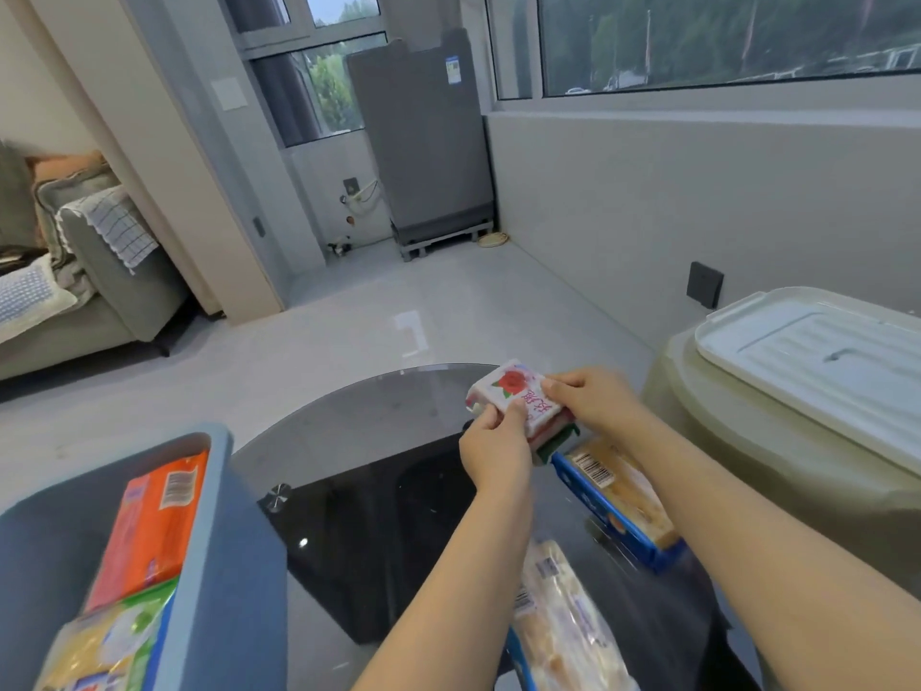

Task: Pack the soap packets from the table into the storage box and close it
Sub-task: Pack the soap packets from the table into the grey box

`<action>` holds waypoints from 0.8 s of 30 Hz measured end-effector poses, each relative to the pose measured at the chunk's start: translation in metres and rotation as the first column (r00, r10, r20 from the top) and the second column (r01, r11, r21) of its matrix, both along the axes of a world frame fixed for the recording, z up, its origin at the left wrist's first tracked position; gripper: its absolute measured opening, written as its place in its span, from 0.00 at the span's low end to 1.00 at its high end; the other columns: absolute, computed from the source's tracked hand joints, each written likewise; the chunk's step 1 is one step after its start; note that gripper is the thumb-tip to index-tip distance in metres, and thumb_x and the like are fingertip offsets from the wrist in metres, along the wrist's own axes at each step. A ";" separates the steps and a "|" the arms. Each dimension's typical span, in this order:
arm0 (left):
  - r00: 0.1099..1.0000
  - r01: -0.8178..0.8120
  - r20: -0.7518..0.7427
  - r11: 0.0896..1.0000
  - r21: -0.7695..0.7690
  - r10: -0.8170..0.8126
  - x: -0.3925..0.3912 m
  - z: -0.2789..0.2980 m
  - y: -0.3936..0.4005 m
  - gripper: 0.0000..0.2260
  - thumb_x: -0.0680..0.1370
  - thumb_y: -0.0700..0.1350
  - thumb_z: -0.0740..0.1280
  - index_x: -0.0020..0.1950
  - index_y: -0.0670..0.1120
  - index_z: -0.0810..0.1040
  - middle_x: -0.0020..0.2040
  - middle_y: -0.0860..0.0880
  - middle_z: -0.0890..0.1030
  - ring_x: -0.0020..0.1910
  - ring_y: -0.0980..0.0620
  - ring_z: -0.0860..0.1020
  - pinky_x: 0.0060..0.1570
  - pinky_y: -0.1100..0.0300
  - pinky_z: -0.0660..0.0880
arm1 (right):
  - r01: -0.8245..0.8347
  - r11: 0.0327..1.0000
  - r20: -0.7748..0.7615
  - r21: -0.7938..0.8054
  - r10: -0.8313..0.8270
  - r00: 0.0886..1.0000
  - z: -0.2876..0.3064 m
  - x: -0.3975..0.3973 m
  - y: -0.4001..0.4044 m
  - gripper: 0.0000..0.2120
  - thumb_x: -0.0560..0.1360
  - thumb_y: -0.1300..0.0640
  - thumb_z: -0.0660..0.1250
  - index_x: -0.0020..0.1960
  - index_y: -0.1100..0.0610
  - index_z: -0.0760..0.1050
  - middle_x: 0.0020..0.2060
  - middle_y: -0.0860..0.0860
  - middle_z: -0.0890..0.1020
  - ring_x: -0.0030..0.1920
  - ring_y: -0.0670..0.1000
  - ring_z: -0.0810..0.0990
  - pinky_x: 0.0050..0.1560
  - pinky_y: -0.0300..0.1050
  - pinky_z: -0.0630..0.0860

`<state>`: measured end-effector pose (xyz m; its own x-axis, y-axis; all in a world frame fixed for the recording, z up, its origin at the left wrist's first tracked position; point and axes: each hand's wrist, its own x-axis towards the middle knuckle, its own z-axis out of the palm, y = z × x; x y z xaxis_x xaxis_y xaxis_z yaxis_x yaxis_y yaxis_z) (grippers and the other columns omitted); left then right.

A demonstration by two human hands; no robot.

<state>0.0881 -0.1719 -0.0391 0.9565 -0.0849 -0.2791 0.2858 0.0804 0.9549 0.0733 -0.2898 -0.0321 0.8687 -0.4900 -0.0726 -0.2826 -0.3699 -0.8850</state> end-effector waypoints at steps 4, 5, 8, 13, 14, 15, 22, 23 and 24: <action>0.999 -0.028 -0.026 1.000 -0.014 0.027 0.006 -0.010 -0.006 0.05 0.75 0.44 0.68 0.43 0.53 0.81 0.46 0.49 0.83 0.44 0.51 0.82 0.43 0.57 0.80 | -0.036 0.999 -0.036 -0.002 0.036 0.999 -0.008 0.006 -0.003 0.12 0.78 0.49 0.58 0.39 0.44 0.76 0.30 0.41 0.80 0.29 0.38 0.78 0.26 0.30 0.70; 0.998 -0.032 -0.056 0.998 -0.046 0.029 0.006 -0.010 -0.007 0.05 0.76 0.44 0.67 0.49 0.51 0.81 0.46 0.50 0.83 0.44 0.52 0.82 0.40 0.59 0.79 | -0.050 0.999 -0.046 -0.019 0.049 0.998 -0.008 0.008 -0.002 0.13 0.78 0.50 0.56 0.41 0.46 0.77 0.32 0.43 0.80 0.32 0.40 0.78 0.30 0.33 0.72; 0.989 -0.002 -0.145 0.993 -0.121 -0.016 0.007 -0.003 -0.008 0.13 0.78 0.43 0.64 0.62 0.50 0.76 0.51 0.47 0.82 0.48 0.49 0.81 0.40 0.58 0.78 | -0.090 0.992 -0.110 -0.090 0.080 0.991 -0.007 0.011 0.001 0.17 0.79 0.50 0.54 0.42 0.56 0.77 0.34 0.49 0.80 0.33 0.47 0.75 0.34 0.39 0.70; 0.981 0.030 -0.189 0.993 -0.110 -0.051 0.002 0.013 0.001 0.15 0.79 0.43 0.62 0.64 0.50 0.75 0.53 0.45 0.81 0.49 0.47 0.80 0.44 0.55 0.78 | -0.131 0.983 -0.096 -0.127 0.119 0.988 -0.001 0.003 0.009 0.16 0.78 0.48 0.56 0.36 0.49 0.76 0.32 0.45 0.80 0.33 0.44 0.77 0.34 0.38 0.70; 0.982 0.028 -0.183 0.993 -0.115 -0.049 -0.001 0.017 0.004 0.15 0.79 0.42 0.61 0.65 0.50 0.75 0.53 0.45 0.81 0.49 0.47 0.80 0.44 0.55 0.78 | -0.132 0.984 -0.082 -0.123 0.122 0.989 0.002 0.000 0.012 0.17 0.78 0.48 0.57 0.34 0.49 0.76 0.30 0.45 0.80 0.32 0.44 0.76 0.34 0.38 0.69; 0.985 0.026 -0.169 0.992 -0.123 -0.047 -0.004 0.021 0.009 0.15 0.79 0.42 0.61 0.65 0.51 0.75 0.53 0.45 0.82 0.48 0.48 0.81 0.44 0.56 0.78 | -0.135 0.983 -0.068 -0.126 0.127 0.990 0.006 -0.002 0.016 0.17 0.78 0.48 0.57 0.33 0.49 0.76 0.29 0.44 0.79 0.31 0.44 0.75 0.34 0.39 0.69; 0.999 0.037 -0.024 0.979 -0.199 -0.043 -0.041 0.068 0.055 0.16 0.80 0.41 0.59 0.65 0.51 0.76 0.53 0.46 0.83 0.46 0.49 0.82 0.39 0.58 0.80 | -0.102 0.976 0.093 -0.190 0.121 0.988 0.052 -0.045 0.062 0.14 0.77 0.49 0.58 0.37 0.48 0.78 0.25 0.43 0.77 0.27 0.40 0.73 0.26 0.33 0.64; 0.999 0.040 -0.005 0.978 -0.206 -0.042 -0.047 0.077 0.063 0.16 0.80 0.41 0.59 0.65 0.51 0.76 0.52 0.46 0.83 0.45 0.50 0.82 0.37 0.60 0.80 | -0.094 0.977 0.123 -0.192 0.119 0.985 0.060 -0.053 0.070 0.13 0.77 0.49 0.59 0.39 0.49 0.79 0.27 0.43 0.77 0.28 0.41 0.73 0.27 0.36 0.64; 0.999 0.041 0.013 0.976 -0.213 -0.040 -0.053 0.085 0.071 0.16 0.80 0.41 0.59 0.65 0.51 0.75 0.52 0.46 0.83 0.43 0.51 0.82 0.33 0.62 0.79 | -0.088 0.979 0.154 -0.184 0.117 0.981 0.068 -0.060 0.078 0.12 0.77 0.50 0.59 0.41 0.49 0.80 0.27 0.43 0.77 0.28 0.41 0.73 0.28 0.37 0.64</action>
